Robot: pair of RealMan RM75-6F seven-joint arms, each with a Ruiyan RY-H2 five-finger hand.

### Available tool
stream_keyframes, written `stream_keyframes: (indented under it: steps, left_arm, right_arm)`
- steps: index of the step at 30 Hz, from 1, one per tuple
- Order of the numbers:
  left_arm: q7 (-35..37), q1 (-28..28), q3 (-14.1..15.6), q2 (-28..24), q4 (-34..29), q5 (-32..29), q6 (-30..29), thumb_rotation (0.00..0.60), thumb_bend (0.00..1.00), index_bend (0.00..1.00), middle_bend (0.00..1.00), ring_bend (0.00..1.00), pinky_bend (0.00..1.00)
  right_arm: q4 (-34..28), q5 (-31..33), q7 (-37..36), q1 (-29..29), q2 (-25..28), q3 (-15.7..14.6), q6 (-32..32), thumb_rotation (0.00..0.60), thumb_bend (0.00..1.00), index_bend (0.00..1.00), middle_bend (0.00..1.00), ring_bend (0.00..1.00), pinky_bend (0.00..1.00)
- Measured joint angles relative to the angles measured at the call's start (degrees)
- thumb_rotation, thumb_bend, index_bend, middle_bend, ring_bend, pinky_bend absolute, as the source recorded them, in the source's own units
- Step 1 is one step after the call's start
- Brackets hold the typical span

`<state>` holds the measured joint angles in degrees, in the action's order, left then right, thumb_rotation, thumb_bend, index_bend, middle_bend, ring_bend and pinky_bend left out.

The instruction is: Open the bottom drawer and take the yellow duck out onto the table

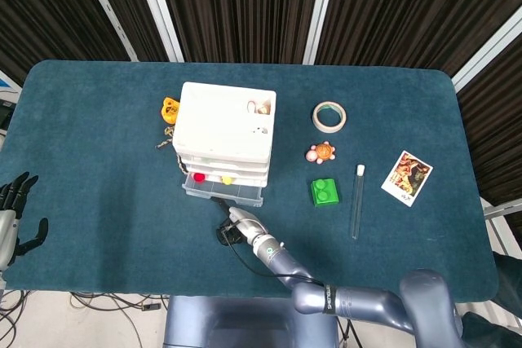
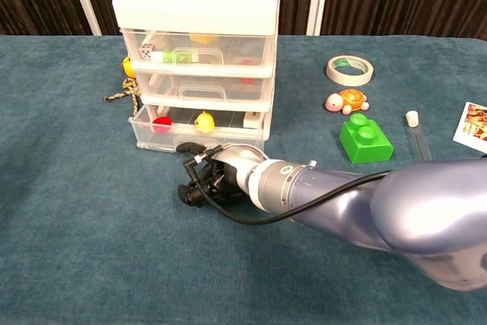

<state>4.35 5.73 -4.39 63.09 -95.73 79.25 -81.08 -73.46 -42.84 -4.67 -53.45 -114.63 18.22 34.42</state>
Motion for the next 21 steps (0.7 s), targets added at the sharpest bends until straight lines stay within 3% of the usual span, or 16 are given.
stream_keyframes:
  steps: [12,21]
  left_arm:
    - [-0.14,0.03,0.02,-0.01,-0.06,-0.17,0.17,0.6,0.48,0.05,0.0,0.0,0.0]
    - [-0.12,0.05,0.03,-0.01,-0.13,-0.16,0.22,0.6,0.48,0.05,0.0,0.0,0.0]
  right_arm:
    - [-5.7,-1.06,1.24,1.66,2.41,-2.44,1.63,0.6,0.63,0.02,0.78,0.9,1.0]
    - [-13.18,-4.5,0.81,4.01,6.88,-1.85,5.11,0.6,0.63,0.01,0.78,0.9,1.0]
